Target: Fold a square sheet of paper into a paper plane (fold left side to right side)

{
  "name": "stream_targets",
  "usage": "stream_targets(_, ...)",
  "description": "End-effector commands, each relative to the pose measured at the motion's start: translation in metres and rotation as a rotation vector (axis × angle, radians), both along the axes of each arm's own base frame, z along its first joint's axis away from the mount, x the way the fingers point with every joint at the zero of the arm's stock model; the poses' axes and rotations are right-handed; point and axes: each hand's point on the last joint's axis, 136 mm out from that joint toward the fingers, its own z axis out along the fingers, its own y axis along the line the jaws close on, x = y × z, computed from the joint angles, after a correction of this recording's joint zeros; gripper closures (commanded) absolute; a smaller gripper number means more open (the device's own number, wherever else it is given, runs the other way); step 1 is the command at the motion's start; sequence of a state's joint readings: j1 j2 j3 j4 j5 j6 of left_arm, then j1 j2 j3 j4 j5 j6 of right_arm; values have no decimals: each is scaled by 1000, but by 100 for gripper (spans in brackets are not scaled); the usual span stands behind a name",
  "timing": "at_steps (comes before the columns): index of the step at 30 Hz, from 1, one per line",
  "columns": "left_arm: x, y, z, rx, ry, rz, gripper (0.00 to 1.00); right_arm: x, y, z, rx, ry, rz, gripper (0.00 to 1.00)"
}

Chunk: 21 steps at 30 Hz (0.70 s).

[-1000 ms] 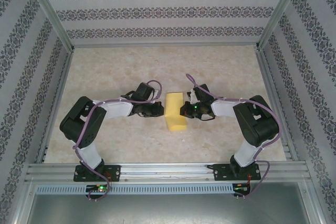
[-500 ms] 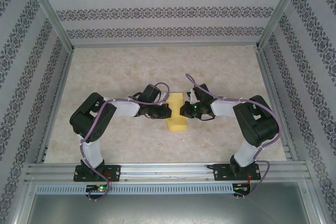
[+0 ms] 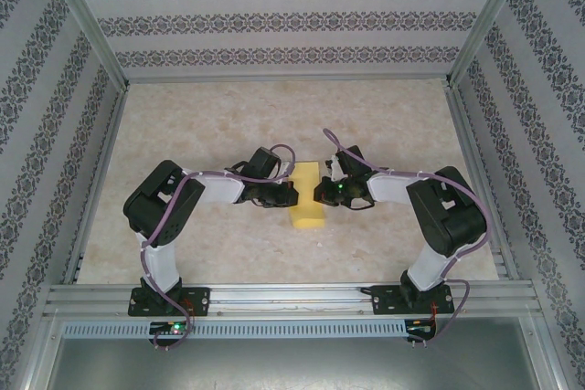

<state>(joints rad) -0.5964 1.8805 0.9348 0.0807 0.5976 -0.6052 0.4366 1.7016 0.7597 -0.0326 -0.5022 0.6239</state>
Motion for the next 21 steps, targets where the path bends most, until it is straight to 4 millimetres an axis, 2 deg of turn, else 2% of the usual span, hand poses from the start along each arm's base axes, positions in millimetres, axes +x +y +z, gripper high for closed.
stream_targets(1, -10, 10, -21, 83, 34, -4, 96, 2, 4, 21, 16, -22, 14, 100)
stream_targets(5, -10, 10, -22, 85, 36, -3, 96, 13, 17, 42, 86, -67, 18, 100)
stream_targets(11, -10, 10, -24, 86, 43, -4, 96, 31, 33, 47, 128, -88, 20, 100)
stream_targets(17, -10, 10, -24, 85, 44, -5, 96, 36, 39, 46, 132, -92, 23, 100)
stream_targets(19, -10, 9, -24, 83, 44, -6, 96, 45, 54, 33, 135, -64, 33, 100)
stream_targets(21, -10, 9, -23, 82, 46, -7, 96, 45, 55, 26, 130, -50, 30, 100)
